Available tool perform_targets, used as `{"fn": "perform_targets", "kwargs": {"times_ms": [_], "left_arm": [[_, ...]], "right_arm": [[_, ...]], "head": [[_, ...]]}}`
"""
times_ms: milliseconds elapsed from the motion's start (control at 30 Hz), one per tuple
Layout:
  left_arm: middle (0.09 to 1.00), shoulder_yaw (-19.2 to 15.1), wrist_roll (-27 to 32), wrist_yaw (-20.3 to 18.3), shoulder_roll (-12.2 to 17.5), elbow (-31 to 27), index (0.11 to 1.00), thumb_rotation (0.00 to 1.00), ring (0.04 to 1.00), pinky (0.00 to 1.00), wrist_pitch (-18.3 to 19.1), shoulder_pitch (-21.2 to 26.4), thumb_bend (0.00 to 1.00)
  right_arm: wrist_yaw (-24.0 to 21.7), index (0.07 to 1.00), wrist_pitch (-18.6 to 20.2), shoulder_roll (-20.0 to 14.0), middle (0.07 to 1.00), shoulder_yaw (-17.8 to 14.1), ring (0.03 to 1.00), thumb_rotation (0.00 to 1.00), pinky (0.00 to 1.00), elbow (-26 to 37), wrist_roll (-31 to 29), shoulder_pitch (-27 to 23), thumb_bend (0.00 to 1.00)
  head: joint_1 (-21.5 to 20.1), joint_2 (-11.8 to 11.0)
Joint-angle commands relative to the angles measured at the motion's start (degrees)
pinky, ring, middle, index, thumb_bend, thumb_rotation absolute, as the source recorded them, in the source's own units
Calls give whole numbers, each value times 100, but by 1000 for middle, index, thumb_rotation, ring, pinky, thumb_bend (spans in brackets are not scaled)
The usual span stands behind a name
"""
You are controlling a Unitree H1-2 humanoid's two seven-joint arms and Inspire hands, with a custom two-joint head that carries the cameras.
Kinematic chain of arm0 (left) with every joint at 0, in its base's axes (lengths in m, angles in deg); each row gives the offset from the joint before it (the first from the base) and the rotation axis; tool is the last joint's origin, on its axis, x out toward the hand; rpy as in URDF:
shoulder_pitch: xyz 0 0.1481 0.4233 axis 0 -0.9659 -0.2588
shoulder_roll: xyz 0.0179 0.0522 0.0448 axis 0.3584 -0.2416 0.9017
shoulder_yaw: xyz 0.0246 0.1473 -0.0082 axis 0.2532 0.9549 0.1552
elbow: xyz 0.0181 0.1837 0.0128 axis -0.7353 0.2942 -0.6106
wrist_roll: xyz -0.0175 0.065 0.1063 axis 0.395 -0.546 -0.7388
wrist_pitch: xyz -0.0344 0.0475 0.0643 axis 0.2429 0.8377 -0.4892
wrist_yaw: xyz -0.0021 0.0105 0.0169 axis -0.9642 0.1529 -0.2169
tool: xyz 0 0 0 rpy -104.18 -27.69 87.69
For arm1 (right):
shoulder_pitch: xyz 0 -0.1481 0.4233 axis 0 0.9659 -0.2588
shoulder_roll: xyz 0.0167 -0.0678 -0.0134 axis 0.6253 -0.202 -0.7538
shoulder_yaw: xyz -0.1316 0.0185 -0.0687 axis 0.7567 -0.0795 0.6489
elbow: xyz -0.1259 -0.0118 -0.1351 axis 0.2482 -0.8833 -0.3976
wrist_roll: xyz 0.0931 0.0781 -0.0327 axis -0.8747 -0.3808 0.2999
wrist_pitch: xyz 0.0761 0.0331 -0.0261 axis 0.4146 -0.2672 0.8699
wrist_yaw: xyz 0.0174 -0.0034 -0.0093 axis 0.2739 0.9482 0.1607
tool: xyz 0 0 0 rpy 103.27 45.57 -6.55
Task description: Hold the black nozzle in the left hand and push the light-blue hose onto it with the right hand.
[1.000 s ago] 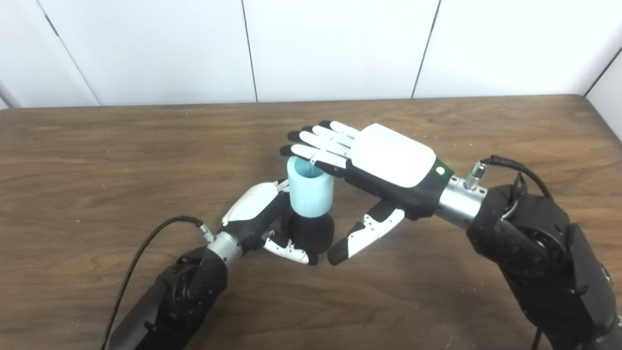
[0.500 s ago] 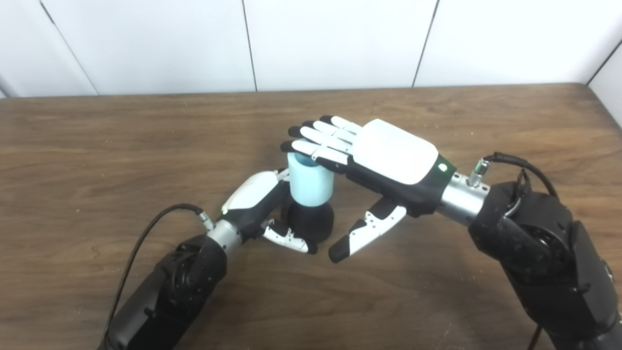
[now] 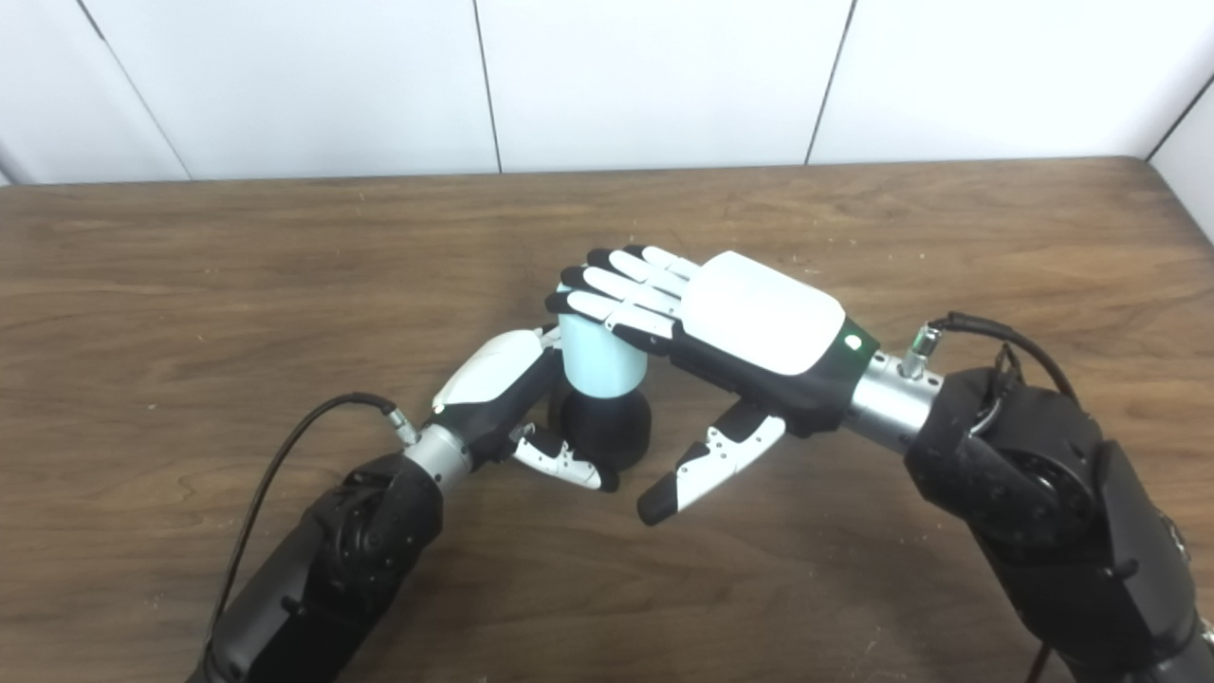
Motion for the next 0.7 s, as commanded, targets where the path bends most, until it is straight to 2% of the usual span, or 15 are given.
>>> {"fn": "perform_targets", "kwargs": {"times_ms": [0, 667], "left_arm": [[873, 157, -88, -583, 259, 391, 482, 46, 998, 1000, 494, -409, 522], [873, 143, -108, -620, 256, 305, 481, 46, 998, 1000, 560, -415, 522]], "right_arm": [[-36, 963, -74, -73, 1000, 55, 1000, 993, 1000, -50, 30, 18, 658], [-74, 956, -45, -235, 1000, 177, 1000, 998, 1000, -95, 64, 216, 658]], "head": [[14, -3], [10, 48]]}}
